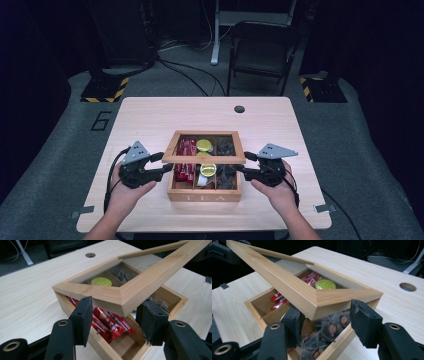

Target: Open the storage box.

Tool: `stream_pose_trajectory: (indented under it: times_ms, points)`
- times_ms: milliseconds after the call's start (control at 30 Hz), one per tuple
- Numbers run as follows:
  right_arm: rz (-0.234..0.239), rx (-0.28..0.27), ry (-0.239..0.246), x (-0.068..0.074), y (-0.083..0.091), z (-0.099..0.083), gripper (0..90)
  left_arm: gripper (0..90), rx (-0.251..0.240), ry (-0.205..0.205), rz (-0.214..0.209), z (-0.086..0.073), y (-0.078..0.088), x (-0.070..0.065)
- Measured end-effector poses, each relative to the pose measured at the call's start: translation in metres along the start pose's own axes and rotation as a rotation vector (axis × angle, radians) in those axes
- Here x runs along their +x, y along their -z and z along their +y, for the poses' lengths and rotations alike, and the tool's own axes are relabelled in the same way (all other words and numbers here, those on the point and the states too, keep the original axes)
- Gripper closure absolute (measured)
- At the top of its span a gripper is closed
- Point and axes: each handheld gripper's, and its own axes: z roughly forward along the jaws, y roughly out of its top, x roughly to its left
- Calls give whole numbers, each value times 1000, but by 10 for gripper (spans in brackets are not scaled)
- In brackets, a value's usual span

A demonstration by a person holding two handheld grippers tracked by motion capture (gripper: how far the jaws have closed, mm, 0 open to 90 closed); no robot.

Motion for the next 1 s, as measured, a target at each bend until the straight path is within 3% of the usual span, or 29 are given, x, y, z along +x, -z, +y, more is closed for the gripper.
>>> stream_pose_trajectory:
  times_ms: [233,467,567,800,1000]
  points:
    - [-33,-6,2,-5,-5,17,461,495,-23,8,7,13,0,6]
    - [-71,-38,7,-8,-11,21,484,514,-26,15,21,22,-4,13]
    - [-80,-32,-25,-16,-17,23,485,523,-36,24,24,28,-5,16]
    - [-114,-10,-7,-23,-29,28,528,546,-43,27,39,34,-8,20]
    - [-134,2,-25,-34,-43,26,564,553,-53,35,48,39,-9,23]
